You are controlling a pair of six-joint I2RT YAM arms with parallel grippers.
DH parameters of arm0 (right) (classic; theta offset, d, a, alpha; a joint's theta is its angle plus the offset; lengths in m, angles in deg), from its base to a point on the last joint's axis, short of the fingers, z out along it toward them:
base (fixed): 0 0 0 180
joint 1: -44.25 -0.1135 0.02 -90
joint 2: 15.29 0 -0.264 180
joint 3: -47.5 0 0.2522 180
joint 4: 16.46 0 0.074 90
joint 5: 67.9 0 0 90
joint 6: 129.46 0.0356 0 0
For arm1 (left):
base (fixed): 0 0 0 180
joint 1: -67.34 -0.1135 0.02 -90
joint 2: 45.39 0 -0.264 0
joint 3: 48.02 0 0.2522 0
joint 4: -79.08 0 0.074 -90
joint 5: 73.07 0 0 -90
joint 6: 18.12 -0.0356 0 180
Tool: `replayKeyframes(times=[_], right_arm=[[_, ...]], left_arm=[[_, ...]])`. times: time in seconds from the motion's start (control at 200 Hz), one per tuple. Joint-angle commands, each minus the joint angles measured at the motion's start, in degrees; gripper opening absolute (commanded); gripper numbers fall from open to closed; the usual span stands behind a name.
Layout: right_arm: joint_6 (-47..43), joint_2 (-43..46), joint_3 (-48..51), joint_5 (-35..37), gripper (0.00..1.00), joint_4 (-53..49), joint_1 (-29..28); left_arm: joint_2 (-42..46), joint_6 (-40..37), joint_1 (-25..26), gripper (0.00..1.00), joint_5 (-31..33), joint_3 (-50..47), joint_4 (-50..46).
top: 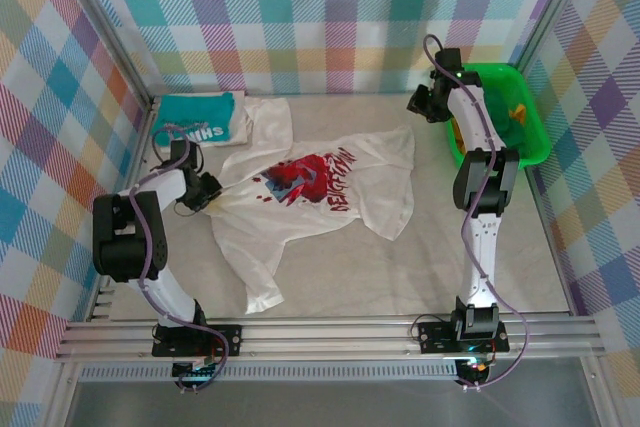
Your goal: Fold and stack the t-shirts
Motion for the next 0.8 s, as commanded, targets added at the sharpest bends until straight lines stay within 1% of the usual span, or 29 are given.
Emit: replayKeyframes(times=[0.0,0.09,0.17,0.25,0.295,0.355,0.46,0.525,0.69,0.7,0.725,0.8], right_arm=[[0.2,9.3,10.6,-5.3,0.39,1.9,0.0],[3.5,21.6,31.5,-9.4,0.42,12.6,-0.5],[6.7,32.2,48.9,-10.8,0.43,20.4,-1.3],[8.9,39.5,61.9,-11.9,0.43,24.8,-2.2],[9.5,41.7,66.7,-13.8,0.43,25.8,-2.2],[9.3,42.5,70.2,-15.7,0.43,25.2,-2.4],[8.3,41.7,73.6,-17.0,0.43,24.7,-2.9],[8.3,40.7,74.8,-18.8,0.43,24.9,-2.9],[8.4,39.9,77.0,-20.9,0.42,25.3,-4.4],[8.4,40.0,77.1,-21.0,0.42,25.3,-4.6],[8.3,39.8,77.4,-21.1,0.42,25.1,-5.2],[8.3,39.1,78.0,-21.2,0.42,24.5,-6.5]], left_arm=[[3.3,0.0,0.8,0.3,2.0,1.6,-2.6],[7.1,0.9,1.3,0.33,2.9,-0.2,-3.3],[12.4,1.8,2.3,0.36,3.7,-2.5,-4.9],[17.7,1.9,4.0,0.39,4.7,-4.5,-8.3],[20.0,1.9,4.6,0.41,4.8,-5.6,-10.5],[22.2,2.0,5.0,0.41,3.7,-7.4,-12.8],[24.1,2.5,5.4,0.41,1.6,-10.9,-15.0],[24.1,3.0,6.4,0.42,-0.4,-13.6,-14.8],[22.8,4.5,9.5,0.43,-1.5,-17.6,-14.5],[22.7,4.5,9.8,0.43,-1.5,-17.9,-14.4],[22.5,4.6,10.3,0.49,-1.3,-18.1,-14.3],[21.2,4.9,11.0,0.5,-1.9,-18.3,-14.3]])
